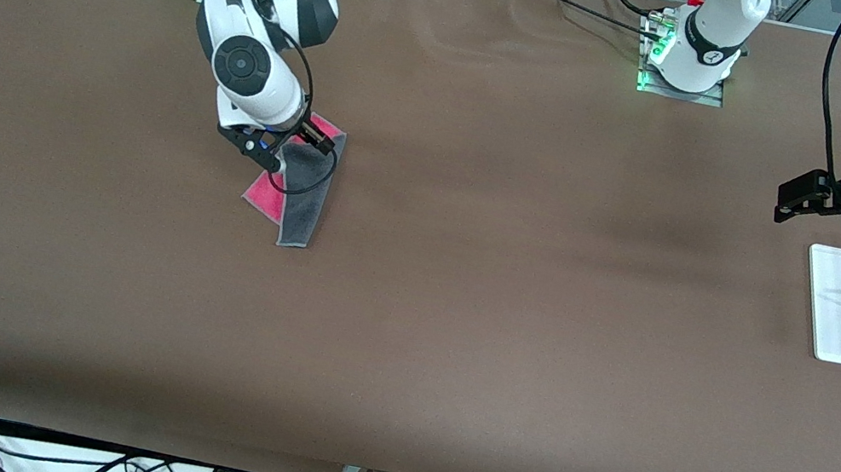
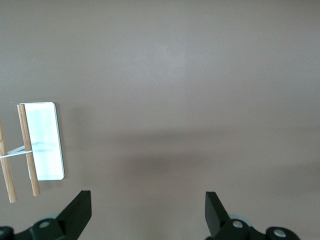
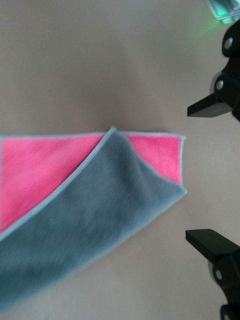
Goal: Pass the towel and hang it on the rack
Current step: 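Grasp the towel corner with the right gripper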
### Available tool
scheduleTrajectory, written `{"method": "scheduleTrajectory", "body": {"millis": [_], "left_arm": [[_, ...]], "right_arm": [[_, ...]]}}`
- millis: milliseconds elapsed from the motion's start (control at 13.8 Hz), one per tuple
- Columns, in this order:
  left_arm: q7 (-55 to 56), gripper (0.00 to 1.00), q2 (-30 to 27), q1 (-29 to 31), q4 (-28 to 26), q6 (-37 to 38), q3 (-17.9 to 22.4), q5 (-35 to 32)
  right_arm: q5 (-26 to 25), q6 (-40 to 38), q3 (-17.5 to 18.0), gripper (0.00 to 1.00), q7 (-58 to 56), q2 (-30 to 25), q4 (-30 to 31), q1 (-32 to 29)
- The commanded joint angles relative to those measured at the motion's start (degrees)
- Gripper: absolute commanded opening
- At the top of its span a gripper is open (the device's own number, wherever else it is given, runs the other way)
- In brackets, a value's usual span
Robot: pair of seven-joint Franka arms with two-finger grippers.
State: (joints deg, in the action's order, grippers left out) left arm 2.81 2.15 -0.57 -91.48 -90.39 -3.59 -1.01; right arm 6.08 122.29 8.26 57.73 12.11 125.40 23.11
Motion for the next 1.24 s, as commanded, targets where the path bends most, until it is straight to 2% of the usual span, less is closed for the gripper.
{"method": "scheduleTrajectory", "body": {"millis": [0,218,726,1090,1162], "left_arm": [[0.09,1.0,0.05,0.13,0.34,-0.04,-0.19,-1.1],[0.09,1.0,0.05,0.13,0.25,0.04,-0.19,-1.1],[0.09,1.0,0.05,0.13,0.34,0.04,-0.19,-1.1],[0.09,1.0,0.05,0.13,0.34,0.04,-0.28,-1.1],[0.09,1.0,0.05,0.13,0.34,0.04,-0.19,-1.1]], "right_arm": [[0.6,2.15,0.0,0.99,2.56,-3.06,5.98,-0.26],[0.6,7.41,0.0,0.99,3.61,-2.62,10.03,-0.26],[0.51,19.11,0.18,0.99,8.01,2.65,13.37,3.25],[0.51,19.48,0.53,0.98,8.8,3.18,13.9,3.61],[0.51,19.48,0.53,0.93,8.8,3.18,13.99,3.61]]}}
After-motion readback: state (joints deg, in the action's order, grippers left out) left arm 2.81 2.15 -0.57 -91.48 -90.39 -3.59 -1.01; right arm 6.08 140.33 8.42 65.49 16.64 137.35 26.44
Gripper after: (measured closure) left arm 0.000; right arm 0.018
